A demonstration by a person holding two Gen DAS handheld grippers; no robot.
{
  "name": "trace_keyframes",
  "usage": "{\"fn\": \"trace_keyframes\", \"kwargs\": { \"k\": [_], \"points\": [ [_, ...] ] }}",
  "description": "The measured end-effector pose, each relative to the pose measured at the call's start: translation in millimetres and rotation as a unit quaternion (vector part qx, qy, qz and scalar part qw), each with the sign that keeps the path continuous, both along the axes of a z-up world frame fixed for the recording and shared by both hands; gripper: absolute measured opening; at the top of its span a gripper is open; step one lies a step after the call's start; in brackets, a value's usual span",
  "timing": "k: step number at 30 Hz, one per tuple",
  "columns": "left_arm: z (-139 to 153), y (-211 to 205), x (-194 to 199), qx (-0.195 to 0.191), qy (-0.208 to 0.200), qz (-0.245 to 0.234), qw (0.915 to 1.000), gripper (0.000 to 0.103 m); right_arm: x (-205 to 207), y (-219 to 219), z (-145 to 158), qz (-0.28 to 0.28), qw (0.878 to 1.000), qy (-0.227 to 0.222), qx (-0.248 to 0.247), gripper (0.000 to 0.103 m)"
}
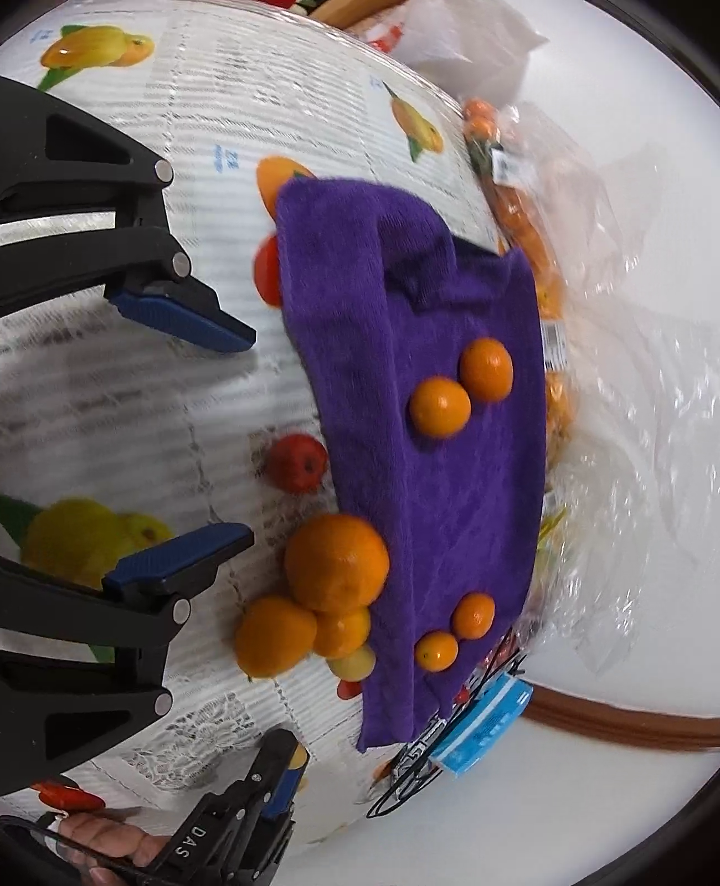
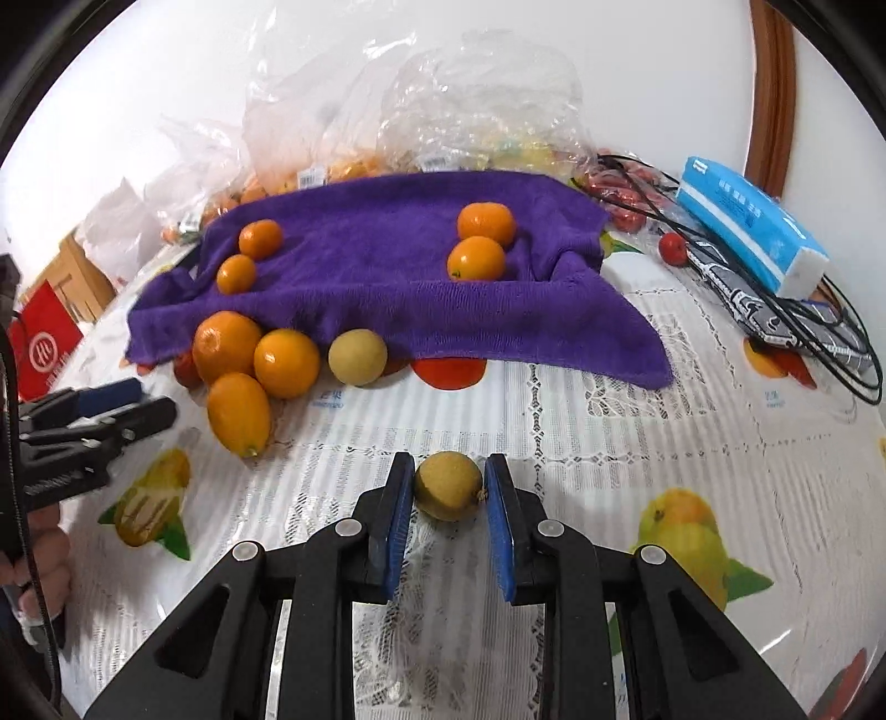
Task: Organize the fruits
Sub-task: 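Grasp a yellow round fruit with the right gripper while the left gripper grasps the small red apple, then lift the yellow fruit and red apple and carry both over the purple towel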
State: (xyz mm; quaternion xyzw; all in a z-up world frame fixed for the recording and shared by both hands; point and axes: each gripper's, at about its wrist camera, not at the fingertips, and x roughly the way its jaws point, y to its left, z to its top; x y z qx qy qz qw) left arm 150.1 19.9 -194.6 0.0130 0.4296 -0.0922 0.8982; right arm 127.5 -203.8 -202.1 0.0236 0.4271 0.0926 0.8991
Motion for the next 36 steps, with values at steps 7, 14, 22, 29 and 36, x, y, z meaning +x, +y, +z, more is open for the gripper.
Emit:
{"fn": "trace_keyframes", "kwargs": {
  "k": [7, 14, 22, 29, 36],
  "points": [
    [0, -5, 18, -0.004, -0.002, 0.019, 0.9998, 0.05, 1, -3, -3, -0.002, 1.0, 0.006, 0.013, 0.026],
    [1, -6, 26, -0.017, -0.002, 0.02, 0.9997, 0.033, 1, -5, -2, 0.003, 1.0, 0.009, 0.028, 0.026],
    [2, 0, 23, -0.045, -0.007, 0.017, 0.9988, 0.024, 1, -1, -3, 0.004, 1.0, 0.007, 0.012, 0.026],
    [6, 6, 12, -0.07, -0.018, 0.014, 0.9973, 0.024, 1, -4, -3, 0.005, 1.0, 0.005, 0.024, 0.026],
    [14, 12, 3, -0.08, -0.019, 0.02, 0.9964, 0.024, -7, -10, 5, -0.005, 0.999, -0.022, 0.039, 0.026]
  ]
}}
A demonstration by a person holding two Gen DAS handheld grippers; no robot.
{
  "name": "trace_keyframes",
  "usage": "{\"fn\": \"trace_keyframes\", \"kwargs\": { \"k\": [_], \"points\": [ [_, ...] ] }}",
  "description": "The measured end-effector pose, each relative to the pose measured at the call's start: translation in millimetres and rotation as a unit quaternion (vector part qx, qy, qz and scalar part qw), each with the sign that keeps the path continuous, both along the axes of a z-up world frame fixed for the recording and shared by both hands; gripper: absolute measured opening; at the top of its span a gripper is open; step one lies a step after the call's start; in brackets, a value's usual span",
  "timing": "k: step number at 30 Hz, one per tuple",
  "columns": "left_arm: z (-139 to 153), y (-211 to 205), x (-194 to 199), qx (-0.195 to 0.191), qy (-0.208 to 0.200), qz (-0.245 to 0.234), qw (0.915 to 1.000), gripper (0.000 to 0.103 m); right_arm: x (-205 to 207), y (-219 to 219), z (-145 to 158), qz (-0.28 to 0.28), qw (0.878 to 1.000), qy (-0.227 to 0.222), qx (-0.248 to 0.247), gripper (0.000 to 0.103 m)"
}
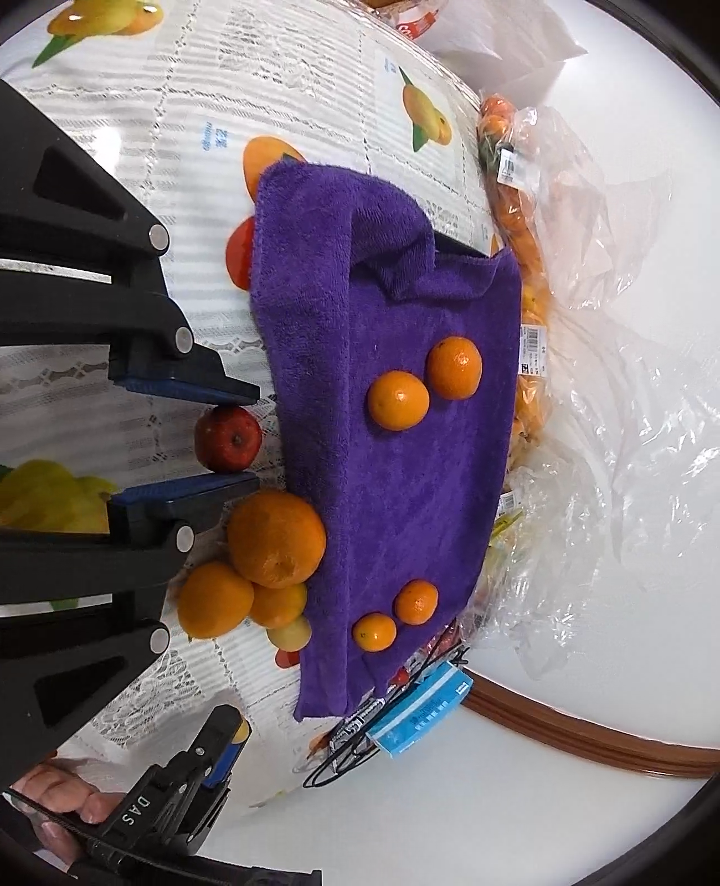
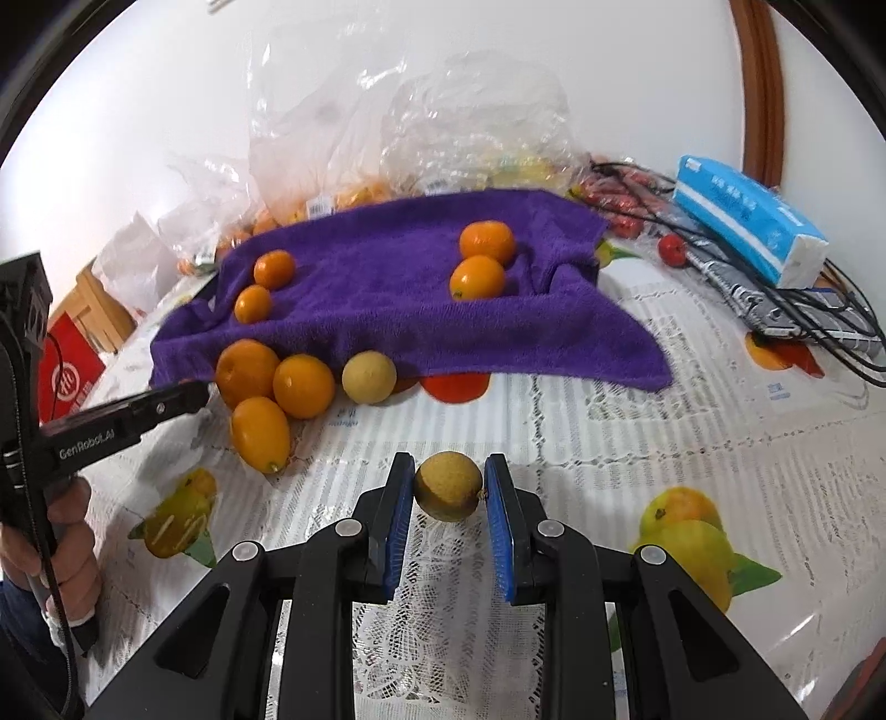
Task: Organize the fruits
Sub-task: 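Lift the yellow fruit and red apple and carry both over the purple towel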
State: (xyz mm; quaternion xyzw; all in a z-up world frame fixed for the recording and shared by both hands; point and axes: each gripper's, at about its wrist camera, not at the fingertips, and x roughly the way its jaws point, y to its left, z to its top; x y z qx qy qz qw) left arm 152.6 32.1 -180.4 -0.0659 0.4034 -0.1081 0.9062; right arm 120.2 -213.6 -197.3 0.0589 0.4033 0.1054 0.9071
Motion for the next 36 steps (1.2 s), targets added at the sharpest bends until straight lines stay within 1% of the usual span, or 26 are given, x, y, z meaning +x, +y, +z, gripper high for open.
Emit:
{"fn": "trace_keyframes", "kwargs": {
  "k": [4, 10, 13, 17, 20, 23, 26, 29, 32, 34, 36],
  "points": [
    [14, 4, -6, -0.006, -0.013, 0.0, 0.9999, 0.024, 0, -1, 7, -0.002, 1.0, -0.004, 0.001, 0.026],
    [44, 11, -5, -0.006, -0.046, 0.011, 0.9989, 0.024, 9, 0, 40, -0.003, 0.999, -0.04, 0.0, 0.026],
    [56, 16, 3, 0.005, -0.058, 0.029, 0.9979, 0.024, 20, 0, 59, -0.006, 0.998, -0.065, -0.003, 0.026],
    [64, 24, 21, 0.005, -0.066, 0.052, 0.9965, 0.024, 44, -1, 75, -0.009, 0.996, -0.084, -0.005, 0.026],
    [62, 31, 39, 0.0, -0.062, 0.072, 0.9955, 0.024, 66, -4, 75, -0.013, 0.997, -0.079, 0.004, 0.026],
    [60, 35, 54, -0.009, -0.059, 0.08, 0.995, 0.024, 86, -7, 73, -0.022, 0.997, -0.074, 0.007, 0.026],
    [53, 32, 67, -0.003, -0.062, 0.085, 0.9945, 0.024, 99, -7, 69, -0.029, 0.996, -0.078, 0.011, 0.026],
    [40, 32, 73, -0.003, -0.06, 0.086, 0.9945, 0.024, 105, -11, 54, -0.029, 0.997, -0.066, 0.024, 0.026],
    [27, 32, 78, 0.008, -0.039, 0.09, 0.9952, 0.024, 106, -14, 41, -0.029, 0.998, -0.05, 0.008, 0.026],
    [23, 34, 78, 0.001, -0.039, 0.083, 0.9958, 0.024, 108, -16, 36, -0.035, 0.998, -0.046, 0.0, 0.026],
    [22, 38, 80, -0.008, -0.034, 0.087, 0.9956, 0.024, 110, -20, 33, -0.037, 0.998, -0.04, 0.011, 0.026]
  ]
}}
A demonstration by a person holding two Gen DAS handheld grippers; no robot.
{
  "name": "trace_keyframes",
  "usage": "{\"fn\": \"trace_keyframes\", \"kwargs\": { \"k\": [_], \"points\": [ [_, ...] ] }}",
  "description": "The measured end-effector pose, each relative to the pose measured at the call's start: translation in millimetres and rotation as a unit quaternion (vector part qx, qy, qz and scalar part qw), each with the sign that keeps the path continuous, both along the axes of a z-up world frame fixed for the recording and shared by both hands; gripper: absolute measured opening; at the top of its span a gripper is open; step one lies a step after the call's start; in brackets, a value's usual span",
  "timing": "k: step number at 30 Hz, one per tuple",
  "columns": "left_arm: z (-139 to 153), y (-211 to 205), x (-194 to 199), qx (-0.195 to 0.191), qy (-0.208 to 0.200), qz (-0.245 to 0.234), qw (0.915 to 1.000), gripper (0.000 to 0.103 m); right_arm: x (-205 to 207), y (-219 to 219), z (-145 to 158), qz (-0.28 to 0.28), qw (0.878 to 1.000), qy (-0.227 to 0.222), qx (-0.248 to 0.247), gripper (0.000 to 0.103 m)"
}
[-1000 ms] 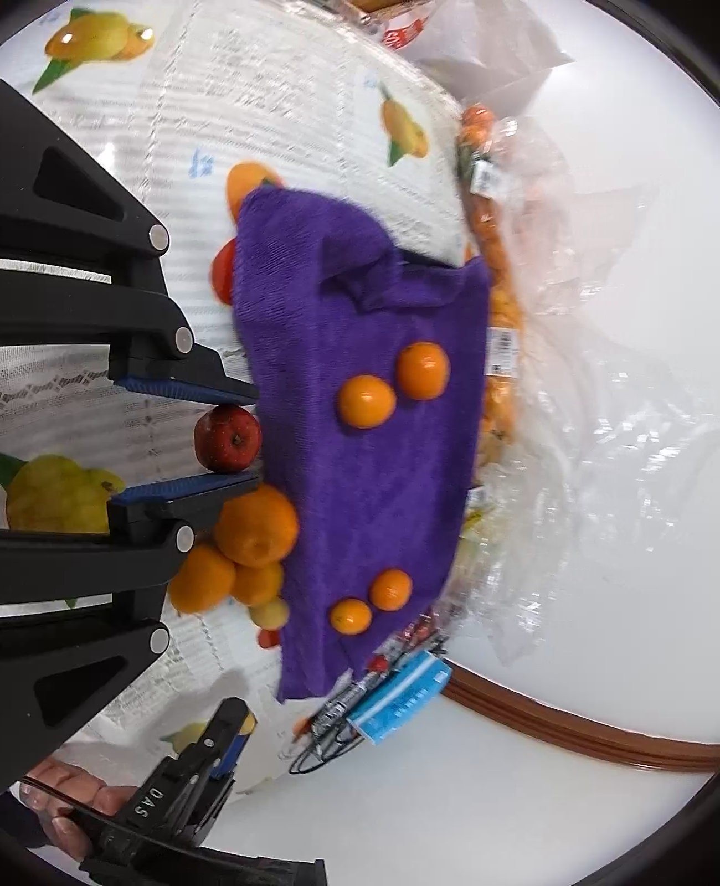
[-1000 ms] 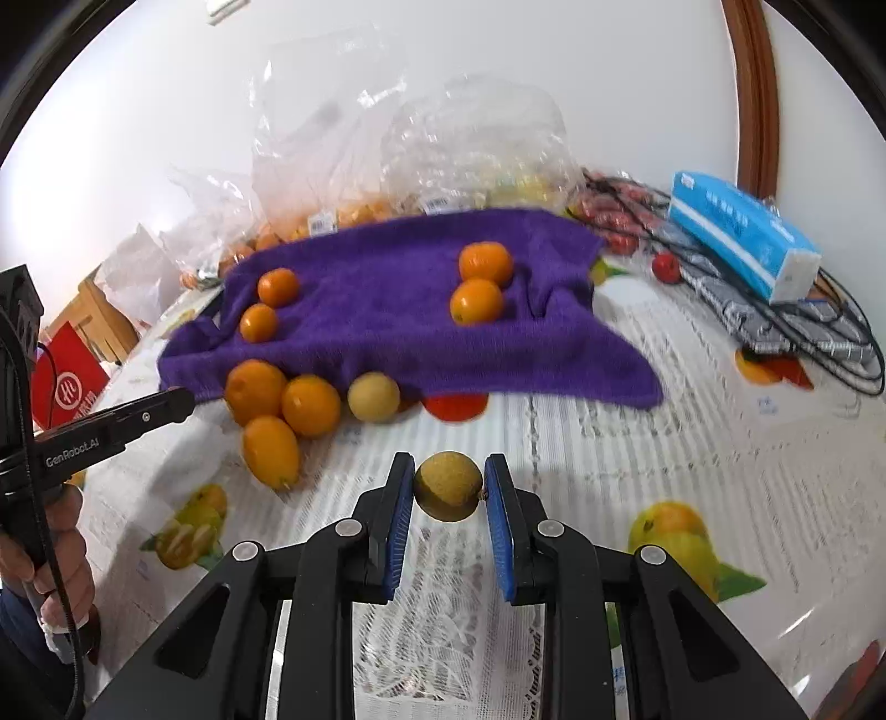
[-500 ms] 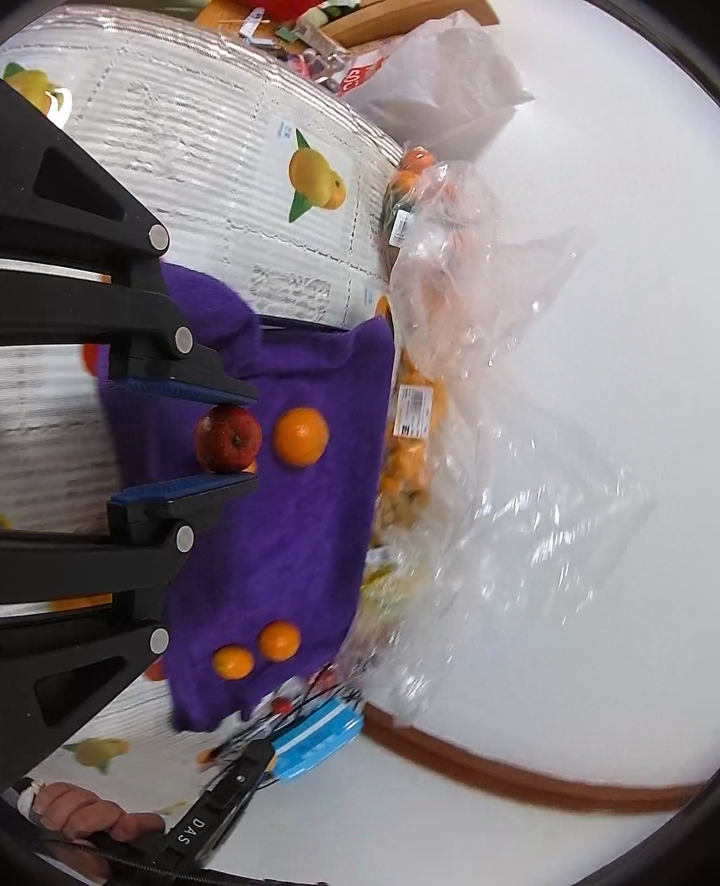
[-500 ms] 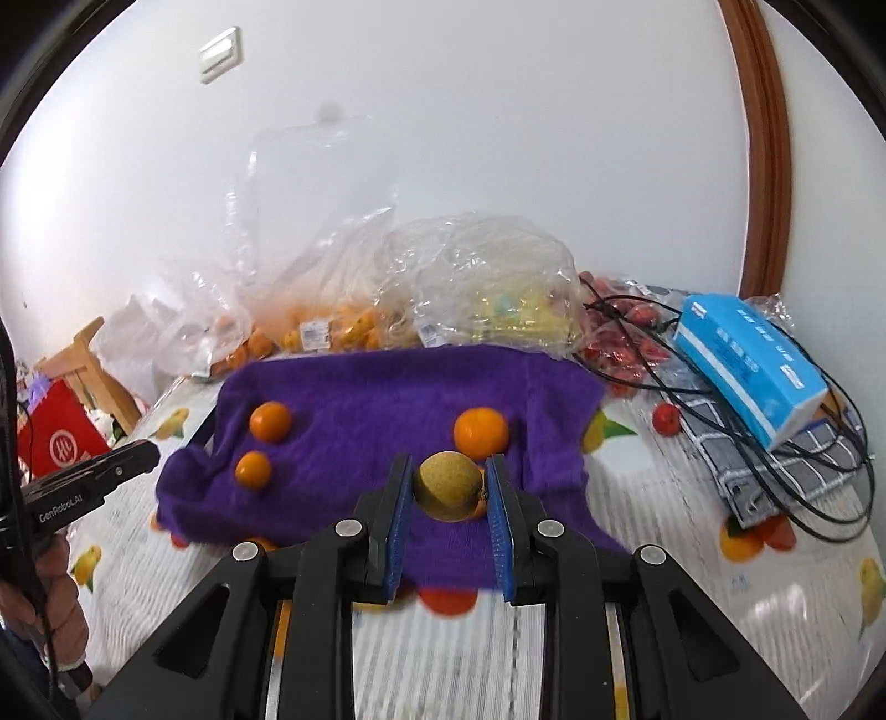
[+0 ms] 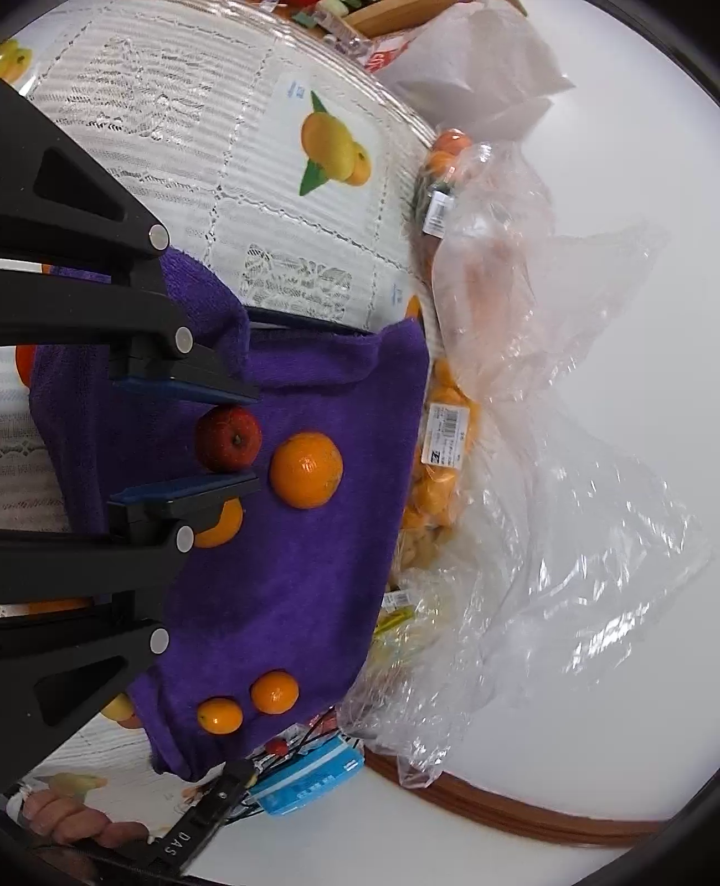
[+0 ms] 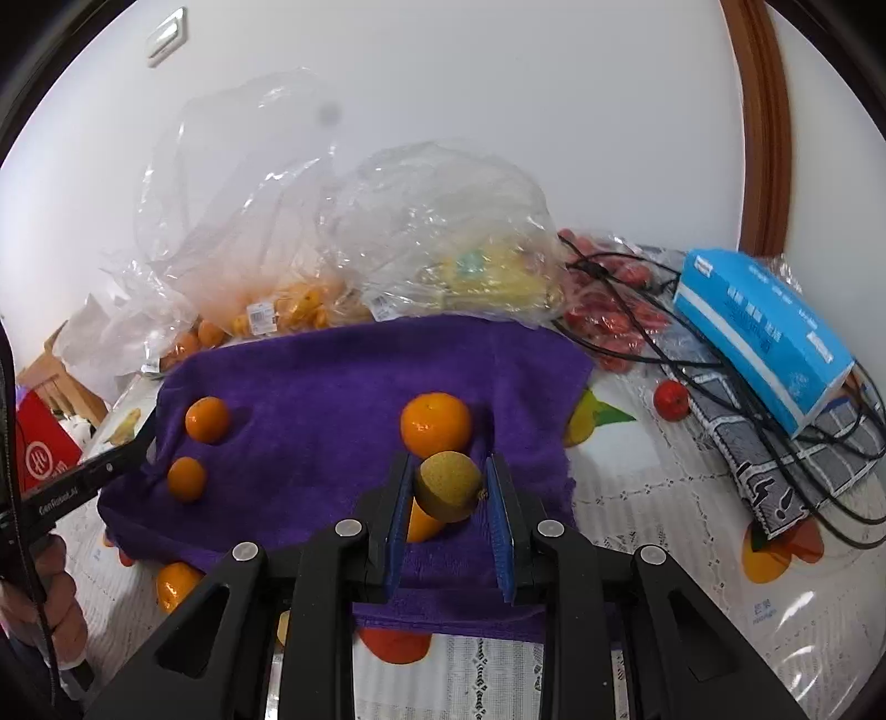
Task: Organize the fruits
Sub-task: 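Lift the yellow fruit and red apple and carry both over the purple towel, then open both grippers to set the yellow fruit and red apple on the towel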
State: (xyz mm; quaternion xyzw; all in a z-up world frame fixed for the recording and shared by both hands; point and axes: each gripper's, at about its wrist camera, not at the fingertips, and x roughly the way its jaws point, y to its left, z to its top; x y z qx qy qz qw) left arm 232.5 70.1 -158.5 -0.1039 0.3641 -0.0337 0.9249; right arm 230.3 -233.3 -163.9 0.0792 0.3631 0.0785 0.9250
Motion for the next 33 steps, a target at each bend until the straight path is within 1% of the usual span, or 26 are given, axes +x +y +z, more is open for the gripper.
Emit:
{"fn": "trace_keyframes", "kwargs": {
  "k": [2, 6, 9, 14, 17, 23, 26, 28, 29, 30, 32, 33],
  "points": [
    [-2, 4, 2, -0.013, 0.004, 0.002, 0.9999, 0.024, 2, -2, -4, 0.001, 1.0, 0.007, 0.007, 0.026],
    [-8, 9, 6, -0.02, 0.018, 0.014, 0.9996, 0.024, 7, 1, -15, 0.0, 1.0, 0.024, -0.016, 0.026],
    [-10, 10, 8, -0.023, 0.023, 0.016, 0.9993, 0.024, 7, 3, -18, 0.0, 0.999, 0.022, -0.023, 0.026],
    [-12, 8, 9, -0.013, 0.032, 0.018, 0.9992, 0.024, 9, 5, -25, 0.004, 0.999, 0.033, -0.028, 0.026],
    [-13, 8, 9, -0.012, 0.036, 0.019, 0.9991, 0.024, 9, 4, -25, 0.006, 0.999, 0.036, -0.023, 0.026],
    [-13, 7, 9, -0.011, 0.039, 0.017, 0.999, 0.024, 7, 4, -21, 0.006, 0.999, 0.03, -0.022, 0.027],
    [-14, 5, 9, -0.009, 0.045, 0.015, 0.9988, 0.024, 4, 5, -19, 0.007, 1.0, 0.022, -0.021, 0.029],
    [-14, 5, 10, -0.007, 0.049, 0.014, 0.9987, 0.029, 3, 6, -18, 0.004, 0.999, 0.02, -0.026, 0.031],
    [-12, 4, 9, -0.008, 0.047, 0.013, 0.9988, 0.035, 3, 6, -17, 0.003, 0.999, 0.019, -0.028, 0.033],
    [-11, 4, 8, -0.01, 0.044, 0.013, 0.9989, 0.041, 2, 7, -17, 0.0, 0.999, 0.019, -0.029, 0.037],
    [-7, 4, 5, -0.008, 0.036, 0.014, 0.9992, 0.046, 1, 7, -15, 0.0, 1.0, 0.014, -0.021, 0.042],
    [-6, 3, 5, -0.005, 0.033, 0.014, 0.9993, 0.047, -1, 6, -14, -0.002, 1.0, 0.007, -0.016, 0.045]
  ]
}}
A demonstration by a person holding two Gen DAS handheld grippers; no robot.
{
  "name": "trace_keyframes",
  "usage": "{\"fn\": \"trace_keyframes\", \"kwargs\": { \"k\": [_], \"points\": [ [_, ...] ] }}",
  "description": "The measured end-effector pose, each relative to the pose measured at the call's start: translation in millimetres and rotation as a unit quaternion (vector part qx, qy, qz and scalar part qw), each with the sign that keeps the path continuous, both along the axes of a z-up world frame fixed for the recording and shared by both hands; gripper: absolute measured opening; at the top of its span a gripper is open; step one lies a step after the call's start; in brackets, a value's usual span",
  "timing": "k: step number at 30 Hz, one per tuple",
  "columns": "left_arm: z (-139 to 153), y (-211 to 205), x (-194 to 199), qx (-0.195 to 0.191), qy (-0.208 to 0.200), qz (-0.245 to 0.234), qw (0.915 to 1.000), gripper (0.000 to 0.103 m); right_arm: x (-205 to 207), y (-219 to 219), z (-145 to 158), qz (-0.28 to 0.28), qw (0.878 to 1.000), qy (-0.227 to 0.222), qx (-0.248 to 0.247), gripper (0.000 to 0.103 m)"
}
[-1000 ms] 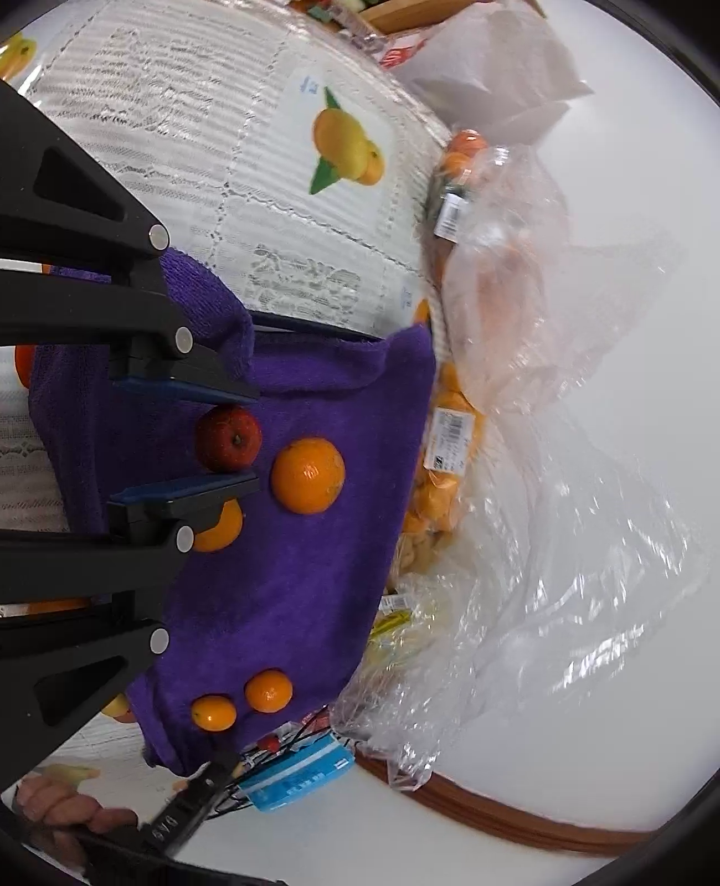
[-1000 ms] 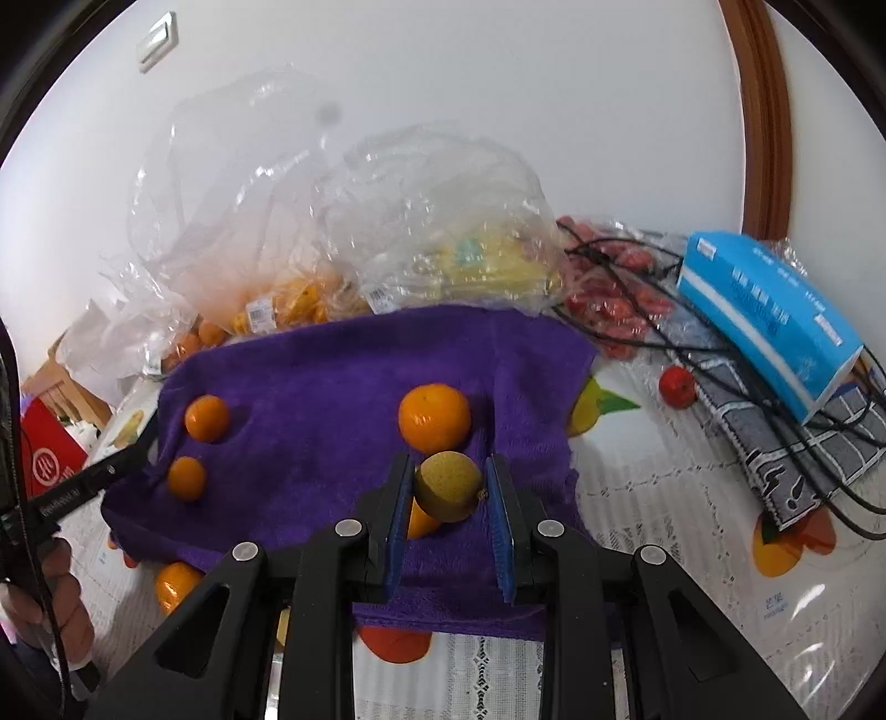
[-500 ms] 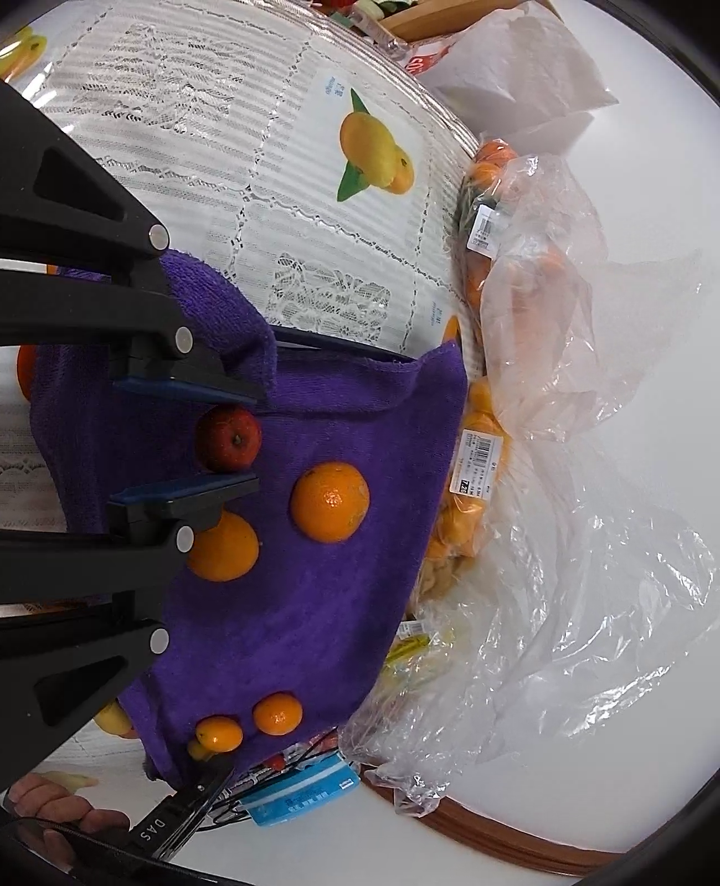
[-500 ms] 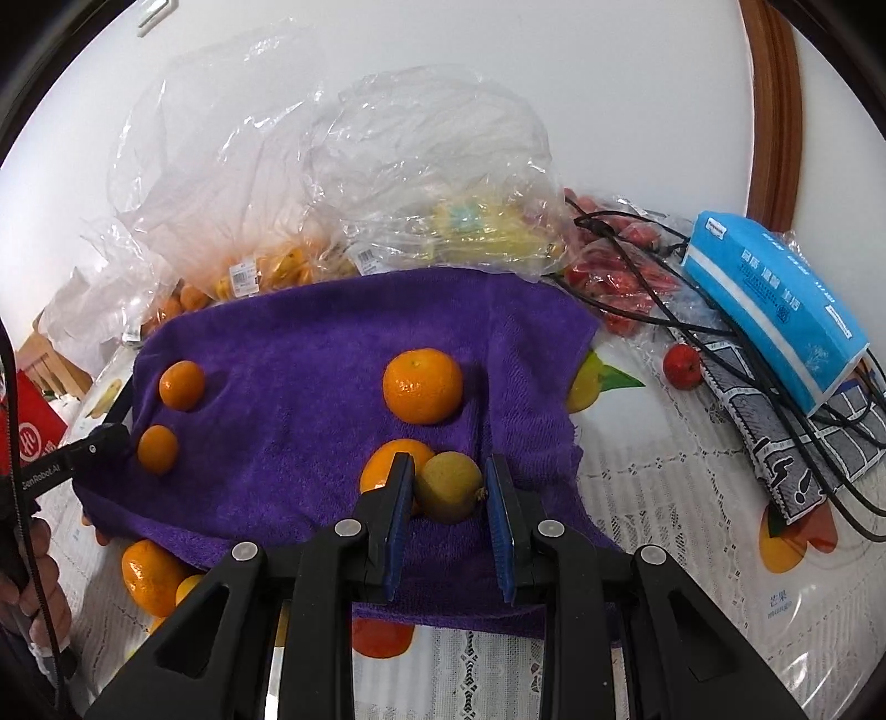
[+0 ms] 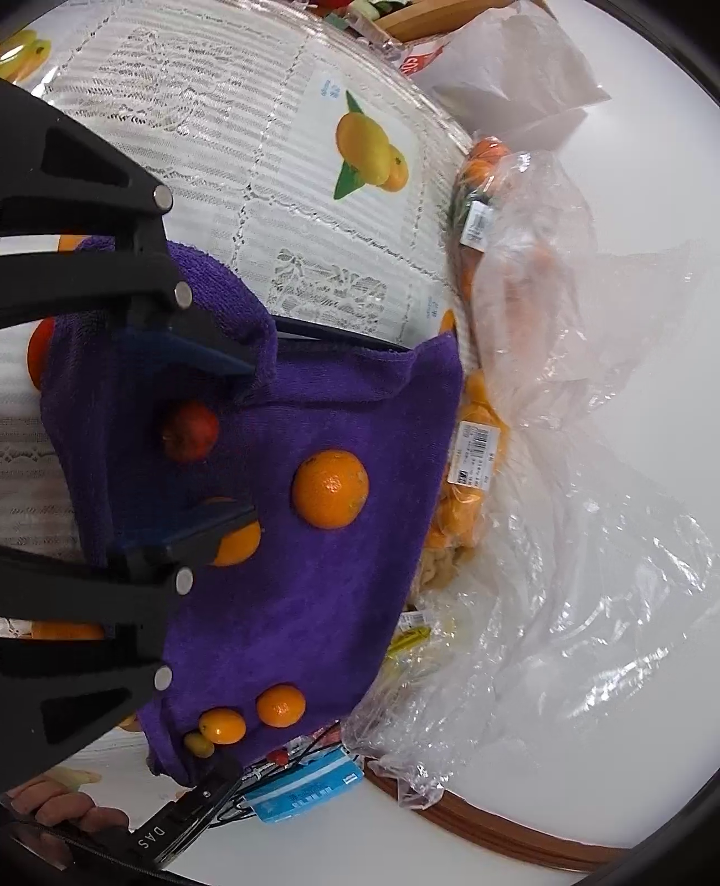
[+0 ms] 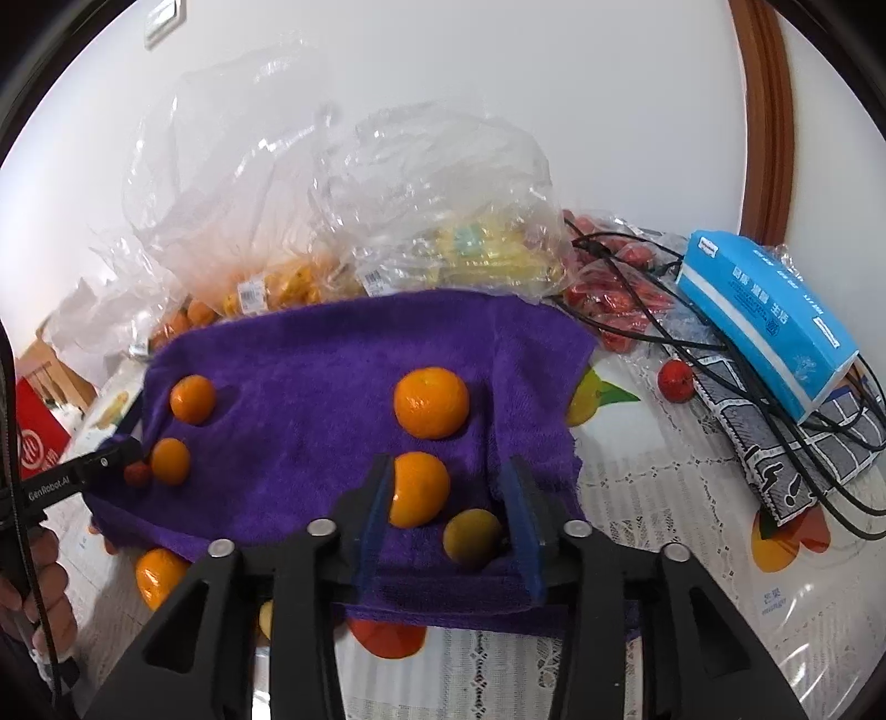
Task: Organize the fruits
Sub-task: 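Open both grippers to set the yellow fruit and red apple on the towel, then withdraw both open grippers back toward the fruit row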
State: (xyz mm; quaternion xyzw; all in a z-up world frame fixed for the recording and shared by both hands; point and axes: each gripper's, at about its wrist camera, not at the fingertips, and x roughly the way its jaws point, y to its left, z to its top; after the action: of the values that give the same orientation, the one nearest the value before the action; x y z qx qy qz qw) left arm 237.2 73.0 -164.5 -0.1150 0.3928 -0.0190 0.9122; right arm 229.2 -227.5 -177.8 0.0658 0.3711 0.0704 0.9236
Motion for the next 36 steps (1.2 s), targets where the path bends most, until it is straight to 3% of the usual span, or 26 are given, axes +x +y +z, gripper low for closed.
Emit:
{"fn": "trace_keyframes", "kwargs": {
  "k": [9, 13, 15, 19, 27, 32, 36],
  "points": [
    [19, -8, -13, 0.041, -0.045, 0.015, 0.998, 0.049, -10, -4, 15, -0.018, 0.999, -0.032, 0.017, 0.048],
    [28, -9, -24, 0.023, -0.052, 0.003, 0.9984, 0.05, -22, -4, 27, -0.027, 0.997, -0.066, 0.016, 0.048],
    [31, -8, -34, 0.015, -0.06, 0.001, 0.9981, 0.057, -29, -6, 32, -0.026, 0.998, -0.055, 0.026, 0.048],
    [34, -6, -56, 0.007, -0.072, 0.0, 0.9974, 0.057, -44, -7, 40, -0.015, 0.999, -0.03, 0.034, 0.044],
    [40, -3, -91, -0.032, -0.052, -0.026, 0.9978, 0.055, -93, 1, 57, -0.014, 0.999, -0.029, 0.002, 0.044],
    [36, -5, -110, -0.013, -0.041, -0.036, 0.9984, 0.055, -114, 13, 56, 0.001, 1.0, 0.002, -0.016, 0.04],
    [27, -2, -122, -0.004, -0.019, -0.035, 0.9992, 0.055, -132, 23, 55, -0.002, 1.0, 0.0, -0.029, 0.039]
  ]
}}
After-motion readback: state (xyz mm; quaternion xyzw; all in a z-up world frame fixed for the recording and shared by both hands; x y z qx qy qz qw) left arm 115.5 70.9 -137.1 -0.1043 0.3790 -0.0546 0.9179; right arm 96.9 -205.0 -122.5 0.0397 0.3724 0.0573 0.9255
